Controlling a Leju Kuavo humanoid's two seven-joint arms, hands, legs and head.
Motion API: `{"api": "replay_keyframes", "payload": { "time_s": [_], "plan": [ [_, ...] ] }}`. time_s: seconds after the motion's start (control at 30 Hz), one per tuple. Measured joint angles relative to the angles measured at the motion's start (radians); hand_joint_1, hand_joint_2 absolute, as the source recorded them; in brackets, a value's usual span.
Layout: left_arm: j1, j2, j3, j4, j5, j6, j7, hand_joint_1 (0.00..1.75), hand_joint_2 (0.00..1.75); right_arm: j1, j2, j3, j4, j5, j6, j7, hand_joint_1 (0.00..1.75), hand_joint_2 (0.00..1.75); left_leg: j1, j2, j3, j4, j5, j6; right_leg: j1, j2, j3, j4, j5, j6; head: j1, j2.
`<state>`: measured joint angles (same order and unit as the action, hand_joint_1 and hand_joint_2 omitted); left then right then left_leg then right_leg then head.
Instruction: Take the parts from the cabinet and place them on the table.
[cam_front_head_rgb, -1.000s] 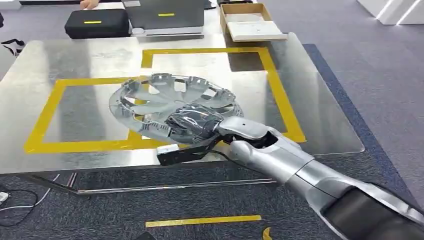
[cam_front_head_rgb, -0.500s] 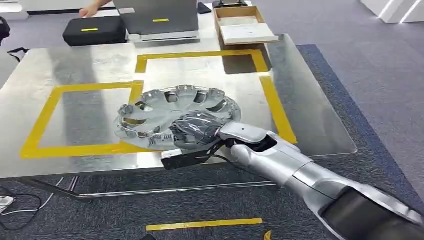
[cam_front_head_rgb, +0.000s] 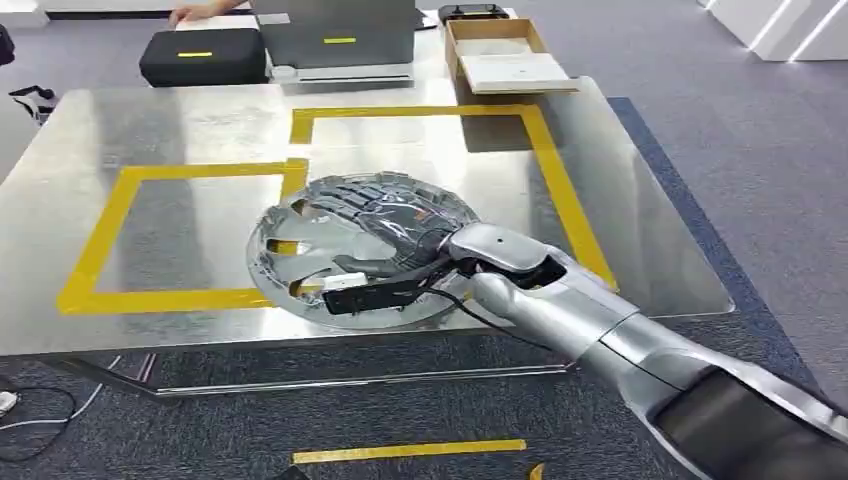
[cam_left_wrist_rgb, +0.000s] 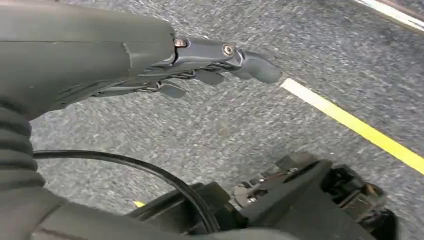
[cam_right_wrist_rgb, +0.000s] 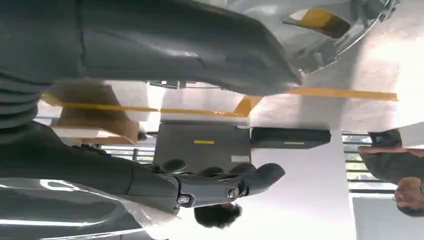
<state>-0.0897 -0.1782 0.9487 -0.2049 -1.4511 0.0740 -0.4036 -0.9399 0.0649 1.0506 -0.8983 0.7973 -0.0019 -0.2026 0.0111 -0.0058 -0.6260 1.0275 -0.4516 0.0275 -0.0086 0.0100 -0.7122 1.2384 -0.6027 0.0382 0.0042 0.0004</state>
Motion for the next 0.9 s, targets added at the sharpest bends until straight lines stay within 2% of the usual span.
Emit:
{"api": "replay_keyframes", "payload": {
  "time_s": [0.03,0.07,0.1,0.13,0.17,0.2,0.23,0.33,0.4,0.43,0.5,0.53,0.57,0.6,0.63,0.7,0.73,0.77,0.83,0.87,0.9],
  "plan": [
    [0.001,0.000,0.000,0.000,0.000,0.000,0.005,0.00,0.00,0.002,-0.005,-0.001,-0.011,0.002,0.005,0.003,0.00,0.00,-0.002,0.000,0.000,0.000,-0.001,0.001,0.000,0.000,-0.034,0.066,-0.020,0.001,0.002,0.000],
    [0.001,0.000,-0.001,0.000,-0.002,0.001,0.010,0.00,0.00,0.005,-0.011,-0.002,-0.023,0.003,0.014,0.006,0.00,0.00,-0.003,0.000,0.001,0.001,-0.001,0.001,0.000,0.000,-0.051,0.094,-0.017,0.000,0.001,0.000],
    [0.002,0.000,-0.002,0.000,-0.003,0.003,0.011,0.00,0.00,0.007,-0.015,-0.002,-0.035,0.004,0.019,0.008,0.00,0.00,-0.004,0.000,0.001,0.001,-0.001,0.001,0.000,0.000,-0.043,0.071,0.009,-0.002,0.002,0.000],
    [0.002,-0.001,-0.003,0.000,-0.003,0.005,0.011,0.00,0.00,0.006,-0.017,-0.003,-0.046,0.004,0.020,0.011,0.00,0.00,-0.005,-0.001,0.002,0.001,-0.001,0.001,0.000,0.000,-0.013,0.004,0.051,-0.005,0.002,0.000],
    [0.001,-0.002,-0.005,0.000,-0.003,0.006,0.011,0.00,0.00,0.004,-0.018,-0.005,-0.056,0.004,0.020,0.011,0.00,0.00,-0.006,-0.001,0.004,0.001,-0.001,0.001,0.001,0.000,0.034,-0.091,0.097,-0.011,0.001,0.000],
    [0.001,-0.003,-0.006,0.000,-0.003,0.006,0.011,0.00,0.00,0.000,-0.019,-0.007,-0.065,0.004,0.021,0.012,0.00,0.00,-0.006,-0.001,0.006,0.001,-0.003,0.000,0.003,-0.001,0.077,-0.176,0.130,-0.017,0.002,0.000],
    [0.000,-0.005,-0.008,0.000,-0.003,0.006,0.011,0.00,0.00,-0.003,-0.020,-0.009,-0.071,0.004,0.022,0.012,0.00,0.00,-0.013,-0.002,0.003,0.003,-0.005,-0.004,0.008,-0.002,0.103,-0.212,0.120,-0.019,0.000,0.000],
    [0.002,-0.006,-0.008,0.000,-0.003,0.009,0.013,0.00,0.00,-0.002,-0.025,-0.010,-0.081,0.006,0.030,0.017,0.00,0.00,-0.008,-0.001,0.001,0.001,0.000,-0.016,0.010,0.001,0.107,-0.221,0.122,-0.019,0.000,0.000],
    [0.003,-0.006,-0.008,0.000,-0.003,0.011,0.013,0.00,0.00,-0.002,-0.030,-0.013,-0.086,0.006,0.032,0.019,0.00,0.00,-0.007,-0.001,-0.002,0.011,-0.012,-0.029,0.000,-0.002,0.114,-0.231,0.129,-0.031,0.000,0.000],
    [0.003,-0.006,-0.008,0.000,-0.003,0.012,0.013,0.00,0.00,-0.003,-0.033,-0.018,-0.091,0.005,0.032,0.020,0.00,0.00,-0.007,0.001,-0.012,0.040,-0.035,-0.035,-0.001,-0.002,0.116,-0.232,0.129,-0.035,-0.005,0.000],
    [0.004,-0.006,-0.008,0.000,-0.003,0.013,0.013,0.00,0.00,-0.003,-0.037,-0.021,-0.095,0.005,0.032,0.020,0.00,0.00,-0.001,0.001,-0.075,0.190,-0.111,-0.044,-0.001,-0.004,0.118,-0.232,0.128,-0.038,-0.004,0.000],
    [0.005,-0.006,-0.008,0.000,-0.003,0.013,0.013,0.00,0.00,0.000,-0.041,-0.020,-0.095,0.005,0.032,0.021,0.00,0.00,-0.001,0.001,-0.110,0.268,-0.139,-0.047,-0.001,-0.004,0.118,-0.231,0.127,-0.039,-0.004,0.000],
    [0.006,-0.006,-0.008,0.000,-0.003,0.013,0.013,0.00,0.00,0.003,-0.044,-0.020,-0.095,0.005,0.032,0.021,0.00,0.00,0.000,0.001,-0.124,0.300,-0.142,-0.049,-0.001,-0.003,0.118,-0.231,0.127,-0.039,-0.004,0.000],
    [0.008,-0.006,-0.008,0.000,-0.003,0.013,0.013,0.00,0.00,0.005,-0.045,-0.020,-0.097,0.005,0.032,0.021,0.00,0.00,0.001,0.001,-0.119,0.289,-0.124,-0.049,-0.001,-0.003,0.119,-0.231,0.127,-0.039,-0.005,0.000],
    [0.008,-0.005,-0.008,0.000,-0.003,0.014,0.013,0.00,0.00,0.005,-0.047,-0.021,-0.098,0.005,0.032,0.021,0.00,0.00,0.002,0.001,-0.095,0.236,-0.086,-0.048,-0.001,-0.001,0.120,-0.230,0.126,-0.038,-0.004,0.000],
    [0.008,-0.004,-0.008,0.000,-0.003,0.014,0.013,0.00,0.00,0.003,-0.050,-0.023,-0.103,0.005,0.032,0.021,0.00,0.00,0.003,0.002,-0.015,0.064,0.002,-0.042,-0.001,0.001,0.124,-0.227,0.122,-0.033,-0.004,0.000],
    [0.008,-0.004,-0.008,0.000,-0.003,0.014,0.013,0.00,0.00,0.001,-0.051,-0.024,-0.105,0.005,0.032,0.021,0.00,0.00,0.000,0.002,0.008,0.027,-0.009,-0.040,0.004,0.001,0.121,-0.226,0.119,-0.027,-0.004,0.000],
    [0.007,-0.005,-0.008,0.000,-0.003,0.014,0.013,0.00,0.00,-0.001,-0.052,-0.023,-0.105,0.005,0.032,0.021,0.00,0.00,-0.002,0.000,0.011,0.001,-0.012,-0.036,0.006,0.003,0.115,-0.222,0.119,-0.024,-0.005,0.000],
    [0.008,-0.005,-0.008,0.000,0.002,0.016,0.013,0.00,0.00,0.003,-0.055,-0.025,-0.107,0.005,0.026,0.027,0.00,0.00,-0.003,-0.001,0.006,0.008,-0.013,-0.027,0.005,0.001,0.114,-0.227,0.123,-0.015,-0.005,0.000],
    [0.009,-0.005,-0.008,0.000,0.005,0.018,0.016,0.00,0.00,0.004,-0.058,-0.029,-0.112,0.003,0.021,0.036,0.00,0.00,-0.004,-0.002,0.006,0.007,-0.012,-0.021,0.004,0.000,0.114,-0.228,0.123,-0.010,-0.003,0.000],
    [0.010,-0.006,-0.007,0.000,0.009,0.022,0.017,0.00,0.00,0.007,-0.065,-0.035,-0.124,-0.002,0.013,0.044,0.00,0.00,0.002,-0.001,0.010,0.000,-0.006,-0.011,0.002,0.000,0.105,-0.222,0.111,-0.003,-0.005,0.000]
  ]
}}
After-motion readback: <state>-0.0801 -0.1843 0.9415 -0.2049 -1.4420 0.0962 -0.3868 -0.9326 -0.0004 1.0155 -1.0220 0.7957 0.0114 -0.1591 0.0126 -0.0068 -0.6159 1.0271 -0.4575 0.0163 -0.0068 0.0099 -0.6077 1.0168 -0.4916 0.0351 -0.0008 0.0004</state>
